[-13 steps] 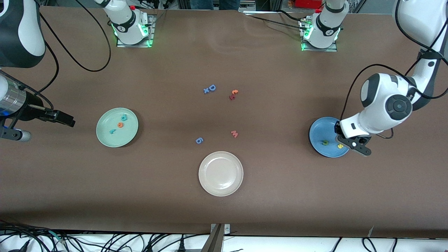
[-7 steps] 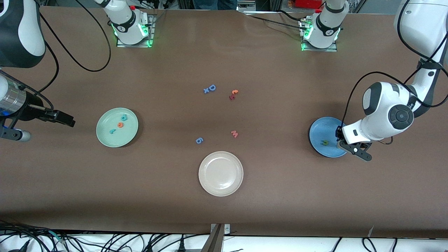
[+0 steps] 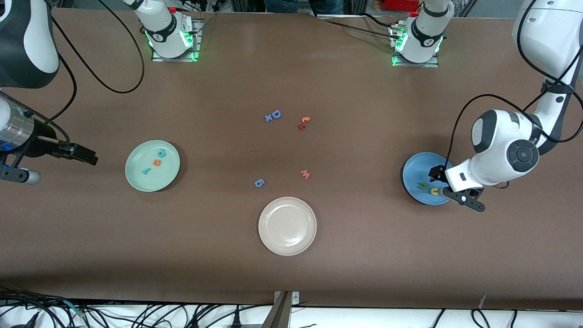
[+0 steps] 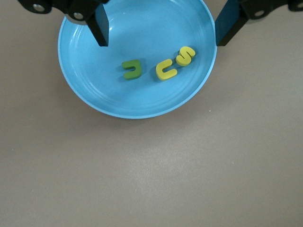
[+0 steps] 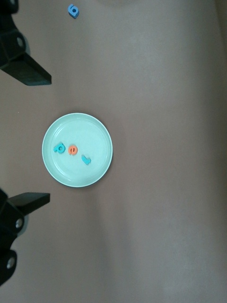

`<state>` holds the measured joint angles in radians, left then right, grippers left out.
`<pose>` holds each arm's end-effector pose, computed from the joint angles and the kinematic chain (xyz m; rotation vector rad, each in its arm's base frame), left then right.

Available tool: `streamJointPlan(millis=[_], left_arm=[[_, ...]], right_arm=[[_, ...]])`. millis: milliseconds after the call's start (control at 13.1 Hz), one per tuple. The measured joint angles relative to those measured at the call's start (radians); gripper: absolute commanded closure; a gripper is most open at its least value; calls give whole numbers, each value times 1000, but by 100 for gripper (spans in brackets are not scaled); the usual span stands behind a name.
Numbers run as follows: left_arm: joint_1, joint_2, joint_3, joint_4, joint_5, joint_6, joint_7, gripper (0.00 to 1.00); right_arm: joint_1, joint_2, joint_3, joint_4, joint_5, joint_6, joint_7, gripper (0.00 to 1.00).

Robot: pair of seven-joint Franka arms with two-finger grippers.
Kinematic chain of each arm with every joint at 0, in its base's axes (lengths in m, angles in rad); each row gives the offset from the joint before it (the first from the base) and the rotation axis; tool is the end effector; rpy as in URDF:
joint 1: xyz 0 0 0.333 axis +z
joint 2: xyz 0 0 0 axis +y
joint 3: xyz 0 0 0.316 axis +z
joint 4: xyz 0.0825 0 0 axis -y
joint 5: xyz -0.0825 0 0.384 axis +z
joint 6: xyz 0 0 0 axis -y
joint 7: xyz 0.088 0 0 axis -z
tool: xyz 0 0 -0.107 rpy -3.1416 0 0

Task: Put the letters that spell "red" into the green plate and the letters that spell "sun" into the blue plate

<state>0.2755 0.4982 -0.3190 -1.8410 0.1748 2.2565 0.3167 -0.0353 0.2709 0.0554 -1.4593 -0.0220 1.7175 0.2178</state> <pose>0.6376 -0.0101 0.2637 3.0385 -0.6836 -0.0760 0.6428 0.0067 0.5280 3.1181 -0.3070 -0.0178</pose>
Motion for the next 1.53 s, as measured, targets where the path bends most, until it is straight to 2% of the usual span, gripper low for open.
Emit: streamJointPlan(millis=[229, 458, 839, 1068, 1221, 1373, 1526], left_arm=[[-19, 0, -11, 34, -1, -23, -98, 1], [-71, 0, -13, 130, -1, -169, -269, 1], [-120, -23, -12, 255, -1, -376, -398, 1], [-129, -133, -9, 261, -1, -464, -409, 1], [-137, -237, 0, 232, -7, -504, -412, 1], [-206, -349, 79, 175, -48, -539, -412, 1], [-378, -437, 263, 135, -67, -576, -413, 1]], right_arm=[[0, 0, 1, 0, 11, 0, 0, 0], [0, 0, 1, -1, 12, 0, 0, 0], [0, 0, 1, -1, 12, 0, 0, 0], [0, 0, 2, -1, 12, 1, 0, 0], [0, 0, 2, -2, 12, 1, 0, 0], [0, 0, 2, -2, 12, 2, 0, 0], [0, 0, 2, -2, 12, 2, 0, 0]])
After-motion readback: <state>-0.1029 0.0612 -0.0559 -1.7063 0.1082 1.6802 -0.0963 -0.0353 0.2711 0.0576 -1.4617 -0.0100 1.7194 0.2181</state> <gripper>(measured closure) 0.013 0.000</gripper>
